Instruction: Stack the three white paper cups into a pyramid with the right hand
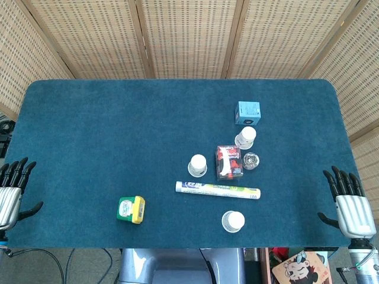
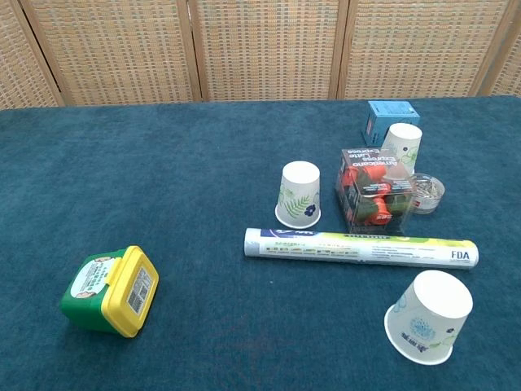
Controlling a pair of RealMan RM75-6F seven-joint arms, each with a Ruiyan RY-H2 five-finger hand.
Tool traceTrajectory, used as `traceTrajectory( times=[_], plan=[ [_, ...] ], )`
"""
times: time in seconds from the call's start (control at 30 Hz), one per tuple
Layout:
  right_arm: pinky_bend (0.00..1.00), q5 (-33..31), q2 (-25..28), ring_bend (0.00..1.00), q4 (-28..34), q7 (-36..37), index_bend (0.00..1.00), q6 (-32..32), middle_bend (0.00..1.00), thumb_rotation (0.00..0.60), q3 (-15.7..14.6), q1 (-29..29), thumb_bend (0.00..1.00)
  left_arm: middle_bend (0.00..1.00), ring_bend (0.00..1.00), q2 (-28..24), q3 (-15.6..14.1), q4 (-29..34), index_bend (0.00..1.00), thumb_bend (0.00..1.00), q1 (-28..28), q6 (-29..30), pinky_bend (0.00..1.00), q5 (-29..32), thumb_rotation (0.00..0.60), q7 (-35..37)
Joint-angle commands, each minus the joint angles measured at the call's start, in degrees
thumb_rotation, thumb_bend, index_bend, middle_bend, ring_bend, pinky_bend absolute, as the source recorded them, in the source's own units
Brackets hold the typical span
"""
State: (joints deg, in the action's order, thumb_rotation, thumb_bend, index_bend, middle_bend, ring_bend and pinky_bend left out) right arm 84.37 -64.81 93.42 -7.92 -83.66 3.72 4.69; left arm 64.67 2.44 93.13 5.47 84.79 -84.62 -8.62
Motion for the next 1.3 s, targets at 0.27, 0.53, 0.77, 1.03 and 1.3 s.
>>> traceTrajectory(
  times=[0.27, 0.53, 0.77, 1.03, 1.3],
  plan=[
    [0.0, 0.27, 0.26, 0.0, 0.04, 0.79, 0.0, -0.02, 0.0, 0.6, -0.1, -0.03, 0.16, 0.0, 0.0, -0.17, -0.12, 0.43, 0.0, 0.22, -0.31, 0.64, 0.0, -0.36, 0.6, -0.34],
    [0.0, 0.25, 0.62, 0.0, 0.58, 1.53, 0.0, -0.04, 0.0, 0.6, -0.05, -0.07, 0.16, 0.0, 0.0, -0.09, -0.11, 0.55, 0.0, 0.22, -0.13, 0.52, 0.0, -0.61, 0.6, -0.76],
    [0.0, 0.62, 0.68, 0.0, 0.92, 1.62, 0.0, 0.36, 0.0, 0.6, -0.37, 0.07, 0.16, 0.0, 0.0, -0.18, 0.03, 0.59, 0.0, 0.22, -0.2, 0.66, 0.0, -0.38, 0.6, -0.74],
    [0.0, 1.51, 0.89, 0.0, 1.23, 2.93, 0.0, 0.73, 0.0, 0.6, -0.66, 0.35, 0.16, 0.0, 0.0, -0.23, -0.06, 1.03, 0.0, 0.22, -0.44, 1.08, 0.0, -0.58, 0.6, -1.11],
    [0.0, 5.77, -1.07, 0.0, 0.74, 3.4, 0.0, 3.95, 0.0, 0.6, -2.66, 2.62, 0.16, 0.0, 0.0, -0.2, -0.02, 1.04, 0.0, 0.22, -0.37, 0.76, 0.0, -0.29, 0.6, -1.21]
  ],
)
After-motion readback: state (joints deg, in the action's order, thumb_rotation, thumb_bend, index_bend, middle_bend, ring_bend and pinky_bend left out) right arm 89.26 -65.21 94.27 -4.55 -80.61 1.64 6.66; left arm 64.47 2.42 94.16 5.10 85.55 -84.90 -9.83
